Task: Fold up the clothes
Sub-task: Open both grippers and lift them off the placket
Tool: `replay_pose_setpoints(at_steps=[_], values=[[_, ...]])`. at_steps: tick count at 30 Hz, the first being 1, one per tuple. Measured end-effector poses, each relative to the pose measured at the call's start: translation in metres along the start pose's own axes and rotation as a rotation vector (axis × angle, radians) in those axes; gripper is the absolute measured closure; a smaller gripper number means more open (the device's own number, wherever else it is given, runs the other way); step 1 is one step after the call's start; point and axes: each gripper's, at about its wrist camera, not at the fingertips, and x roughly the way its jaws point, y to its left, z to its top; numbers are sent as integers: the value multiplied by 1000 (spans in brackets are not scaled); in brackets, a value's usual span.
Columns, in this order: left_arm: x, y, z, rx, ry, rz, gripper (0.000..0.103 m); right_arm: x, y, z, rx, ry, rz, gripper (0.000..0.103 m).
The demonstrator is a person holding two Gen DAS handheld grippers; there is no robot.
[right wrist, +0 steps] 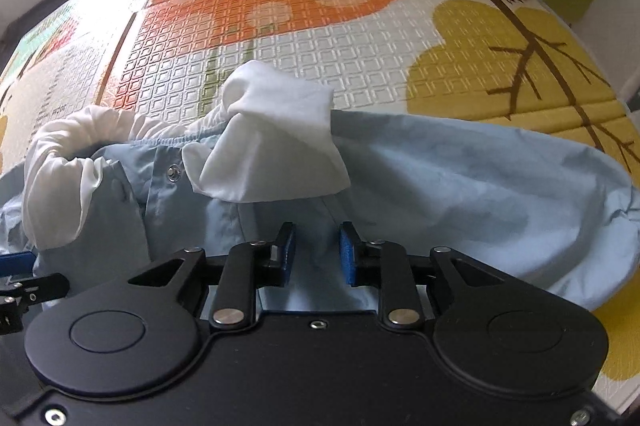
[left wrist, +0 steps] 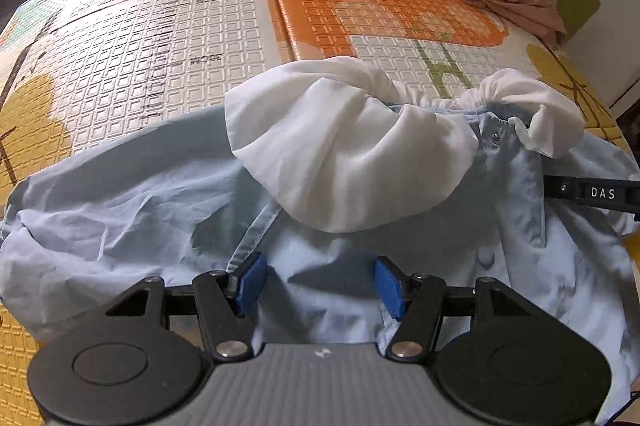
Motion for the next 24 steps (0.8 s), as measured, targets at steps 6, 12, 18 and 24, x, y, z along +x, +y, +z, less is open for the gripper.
replay_pose_setpoints(at_steps=[6, 12, 18, 24], values=[[-2, 12, 3, -45, 2, 25, 41, 4, 12, 8, -37, 2, 17, 80], [-5, 23, 4, -84, -1, 64, 41, 8, 24, 15, -64, 5, 49, 80], [-8, 34, 4, -122, -4, 88, 41, 12, 37, 20, -89, 7, 73, 80], [-11, 41, 1, -143, -7, 97, 41, 14, 45, 21, -101, 9, 87, 80]])
